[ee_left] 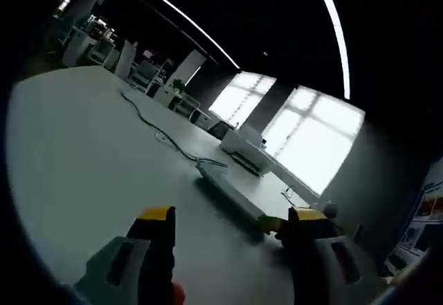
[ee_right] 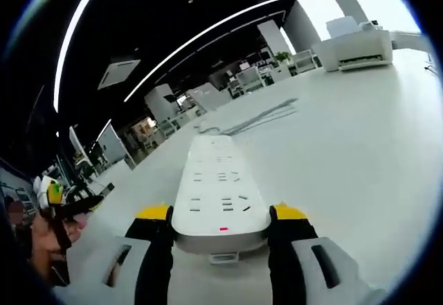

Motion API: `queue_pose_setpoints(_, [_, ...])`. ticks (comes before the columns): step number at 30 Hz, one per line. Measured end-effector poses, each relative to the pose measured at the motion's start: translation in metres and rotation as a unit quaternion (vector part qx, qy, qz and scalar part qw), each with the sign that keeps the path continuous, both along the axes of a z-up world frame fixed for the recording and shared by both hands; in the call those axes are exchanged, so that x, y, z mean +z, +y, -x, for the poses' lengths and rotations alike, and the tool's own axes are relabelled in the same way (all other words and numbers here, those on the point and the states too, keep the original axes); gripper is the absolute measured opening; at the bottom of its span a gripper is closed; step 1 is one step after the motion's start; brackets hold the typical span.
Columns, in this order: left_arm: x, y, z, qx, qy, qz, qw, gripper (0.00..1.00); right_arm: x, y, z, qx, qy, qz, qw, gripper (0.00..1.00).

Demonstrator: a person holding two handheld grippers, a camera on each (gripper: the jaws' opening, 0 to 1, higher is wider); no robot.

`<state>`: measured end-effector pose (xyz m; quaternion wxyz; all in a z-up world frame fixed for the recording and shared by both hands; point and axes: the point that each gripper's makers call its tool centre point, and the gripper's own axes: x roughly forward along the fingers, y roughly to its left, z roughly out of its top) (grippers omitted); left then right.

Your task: Pick up the power strip scattered on the table, fix it on the side mounting bracket of the table, and press the switch

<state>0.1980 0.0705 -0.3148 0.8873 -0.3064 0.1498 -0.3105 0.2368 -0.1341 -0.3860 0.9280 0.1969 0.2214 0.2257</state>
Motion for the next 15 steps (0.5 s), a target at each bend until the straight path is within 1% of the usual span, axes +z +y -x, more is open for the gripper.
queue_pose_setpoints(1, [-0.001,-0.002,-0.002,-0.002,0.004,0.004,1.0,0.7,0.0,0.0,0.0,0.0,0.0,0.0,1.0,0.5])
queue_pose_setpoints(2, [-0.003,-0.004,-0.002,-0.006,0.016,0.013,0.9998,0.69,0.0,0.0,0.0,0.0,-0.001,0.0,1.0,0.5])
queue_pose_setpoints(3, [-0.007,-0.005,-0.003,-0.004,0.038,0.024,0.999,0.67,0.0,0.0,0.0,0.0,-0.002,0.001,1.0,0.5])
queue_pose_setpoints(5, [-0.01,-0.006,-0.008,-0.006,0.043,0.029,0.9986,0.65,0.0,0.001,0.001,0.001,-0.006,0.009,0.9999,0.5])
queue_pose_setpoints(8, [-0.012,-0.008,-0.014,-0.008,0.053,0.029,0.9981,0.67,-0.001,0.001,0.0,0.002,-0.01,0.019,0.9998,0.5])
queue_pose_setpoints(10, [-0.012,-0.009,-0.019,-0.011,0.064,0.04,0.9971,0.67,-0.001,0.0,0.0,0.001,-0.01,0.021,0.9997,0.5])
queue_pose_setpoints(11, [-0.011,-0.011,-0.023,-0.013,0.075,0.056,0.9955,0.68,-0.001,0.0,0.0,0.001,-0.01,0.02,0.9997,0.5])
queue_pose_setpoints(14, [-0.012,-0.013,-0.038,-0.01,0.086,0.064,0.9942,0.68,-0.002,0.0,-0.001,0.001,-0.009,0.018,0.9998,0.5])
queue_pose_setpoints(15, [-0.012,-0.016,-0.039,-0.01,0.089,0.064,0.9939,0.68,-0.002,0.0,-0.001,0.001,-0.01,0.018,0.9998,0.5])
